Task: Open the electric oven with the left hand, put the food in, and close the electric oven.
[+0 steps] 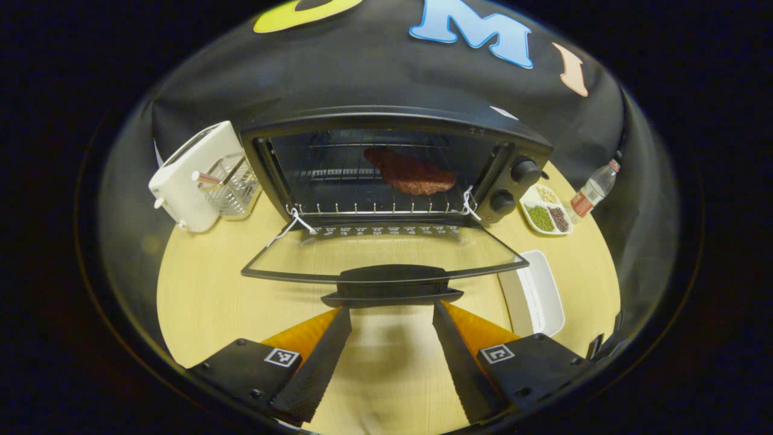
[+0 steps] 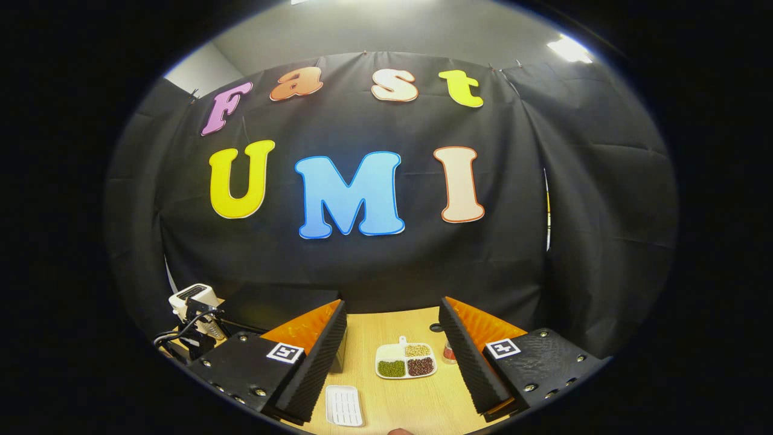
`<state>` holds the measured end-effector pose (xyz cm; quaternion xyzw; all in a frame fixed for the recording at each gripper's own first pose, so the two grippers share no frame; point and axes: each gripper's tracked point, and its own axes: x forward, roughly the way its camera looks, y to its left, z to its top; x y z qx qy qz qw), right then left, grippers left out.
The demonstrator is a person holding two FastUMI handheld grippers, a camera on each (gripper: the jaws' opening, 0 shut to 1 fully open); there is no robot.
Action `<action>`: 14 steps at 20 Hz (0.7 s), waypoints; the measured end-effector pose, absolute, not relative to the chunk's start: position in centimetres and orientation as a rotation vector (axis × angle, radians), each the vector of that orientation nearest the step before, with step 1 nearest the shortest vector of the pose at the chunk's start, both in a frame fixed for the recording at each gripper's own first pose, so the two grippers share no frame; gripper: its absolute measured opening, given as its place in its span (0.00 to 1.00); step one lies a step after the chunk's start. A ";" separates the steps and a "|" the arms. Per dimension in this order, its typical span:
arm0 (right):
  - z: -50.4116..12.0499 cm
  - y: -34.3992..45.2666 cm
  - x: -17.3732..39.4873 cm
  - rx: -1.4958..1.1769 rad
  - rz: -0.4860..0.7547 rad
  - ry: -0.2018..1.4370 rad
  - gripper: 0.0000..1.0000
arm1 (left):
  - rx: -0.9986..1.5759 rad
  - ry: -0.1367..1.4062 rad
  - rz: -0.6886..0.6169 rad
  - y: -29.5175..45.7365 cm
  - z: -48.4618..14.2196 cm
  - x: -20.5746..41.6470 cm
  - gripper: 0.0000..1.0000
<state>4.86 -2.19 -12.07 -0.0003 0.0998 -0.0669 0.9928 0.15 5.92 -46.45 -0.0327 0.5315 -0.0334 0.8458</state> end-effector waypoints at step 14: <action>-11.6 -1.8 4.9 -0.023 -0.125 0.187 0.94 | 0.010 1.003 -0.075 6.0 -43.1 2.5 0.93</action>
